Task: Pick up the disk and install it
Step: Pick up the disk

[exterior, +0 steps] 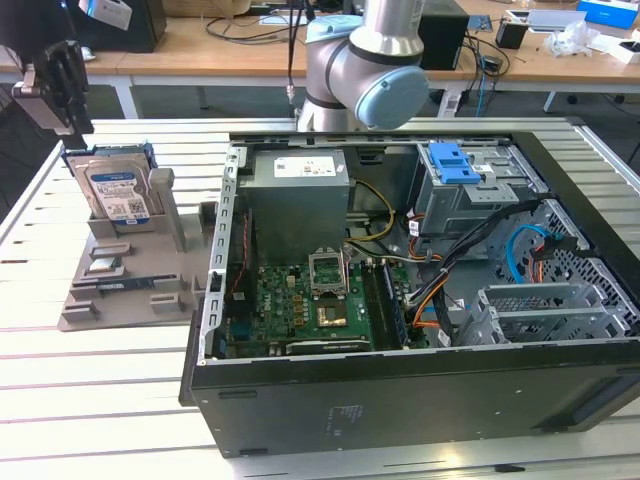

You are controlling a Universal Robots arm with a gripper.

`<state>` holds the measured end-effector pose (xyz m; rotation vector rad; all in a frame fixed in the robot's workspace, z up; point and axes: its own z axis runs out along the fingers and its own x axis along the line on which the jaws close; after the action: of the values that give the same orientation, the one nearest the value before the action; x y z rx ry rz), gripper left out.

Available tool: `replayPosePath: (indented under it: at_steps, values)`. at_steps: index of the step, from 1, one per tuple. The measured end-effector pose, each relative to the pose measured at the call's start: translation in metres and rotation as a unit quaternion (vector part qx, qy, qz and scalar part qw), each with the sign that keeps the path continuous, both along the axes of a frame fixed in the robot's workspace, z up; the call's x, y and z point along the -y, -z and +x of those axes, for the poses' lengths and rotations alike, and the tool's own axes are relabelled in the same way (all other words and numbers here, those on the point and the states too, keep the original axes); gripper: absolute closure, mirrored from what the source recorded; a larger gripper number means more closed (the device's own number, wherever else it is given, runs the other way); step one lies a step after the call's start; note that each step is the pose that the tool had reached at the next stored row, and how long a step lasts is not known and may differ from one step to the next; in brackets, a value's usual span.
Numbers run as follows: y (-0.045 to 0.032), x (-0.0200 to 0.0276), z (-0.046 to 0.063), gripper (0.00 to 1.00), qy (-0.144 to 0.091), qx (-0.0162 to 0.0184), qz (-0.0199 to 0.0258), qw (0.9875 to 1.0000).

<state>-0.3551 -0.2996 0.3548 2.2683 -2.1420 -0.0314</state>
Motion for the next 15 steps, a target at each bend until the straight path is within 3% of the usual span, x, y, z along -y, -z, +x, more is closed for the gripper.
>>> replayPosePath:
  at_steps: [4, 10, 15]
  values:
    - [0.0080, -0.0038, 0.000, 0.58, -0.002, 0.0000, 0.0000, 1.0000]
    - [0.0166, -0.0153, -0.003, 0.58, -0.013, 0.0000, 0.0000, 0.9999]
    - [0.0233, -0.0164, -0.005, 0.58, -0.013, 0.0000, -0.0013, 0.9999]
